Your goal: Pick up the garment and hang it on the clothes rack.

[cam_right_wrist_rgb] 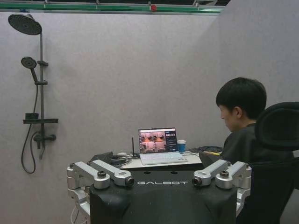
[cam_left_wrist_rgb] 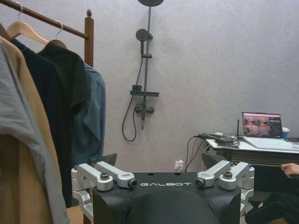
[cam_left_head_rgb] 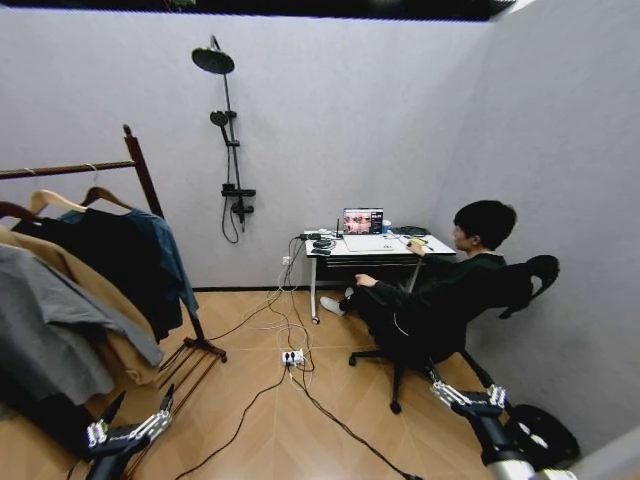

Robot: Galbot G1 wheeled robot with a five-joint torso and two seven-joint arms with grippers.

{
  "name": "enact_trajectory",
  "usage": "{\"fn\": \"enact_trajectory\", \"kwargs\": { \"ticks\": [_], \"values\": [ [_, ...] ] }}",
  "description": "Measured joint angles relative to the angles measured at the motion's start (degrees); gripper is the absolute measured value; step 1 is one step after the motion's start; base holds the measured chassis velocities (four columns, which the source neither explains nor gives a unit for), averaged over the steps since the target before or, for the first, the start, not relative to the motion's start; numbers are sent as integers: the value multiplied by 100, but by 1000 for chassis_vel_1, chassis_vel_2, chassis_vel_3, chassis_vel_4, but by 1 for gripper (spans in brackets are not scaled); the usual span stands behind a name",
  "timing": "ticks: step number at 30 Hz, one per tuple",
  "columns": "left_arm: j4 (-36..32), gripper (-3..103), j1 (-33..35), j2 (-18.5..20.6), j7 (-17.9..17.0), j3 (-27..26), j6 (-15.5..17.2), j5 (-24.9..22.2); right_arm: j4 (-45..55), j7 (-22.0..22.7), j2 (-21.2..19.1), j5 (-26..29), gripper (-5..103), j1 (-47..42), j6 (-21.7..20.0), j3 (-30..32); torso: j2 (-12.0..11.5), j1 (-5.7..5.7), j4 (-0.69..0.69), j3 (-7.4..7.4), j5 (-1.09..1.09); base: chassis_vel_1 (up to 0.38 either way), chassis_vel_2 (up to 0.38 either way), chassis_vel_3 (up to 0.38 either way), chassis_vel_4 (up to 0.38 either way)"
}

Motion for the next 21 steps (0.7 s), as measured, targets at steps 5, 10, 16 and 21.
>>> {"fn": "enact_trajectory", "kwargs": {
  "ticks": [5,10,16,21],
  "values": [
    [0,100,1,0,0,0,0,0,0,0,0,0,100,-2,0,0,2,-5,3,-1,0,-2,-44,-59,-4],
    [0,100,0,0,-1,0,0,0,0,0,0,0,100,-1,0,0,2,-3,2,-1,0,2,4,-1,-18],
    [0,100,1,0,-1,0,0,0,0,0,0,0,100,0,0,0,2,-3,2,-1,1,76,63,-67,-107],
    [0,100,1,0,-1,0,0,0,0,0,0,0,100,0,0,0,3,-4,2,-1,-1,192,148,-156,-151]
  ]
}}
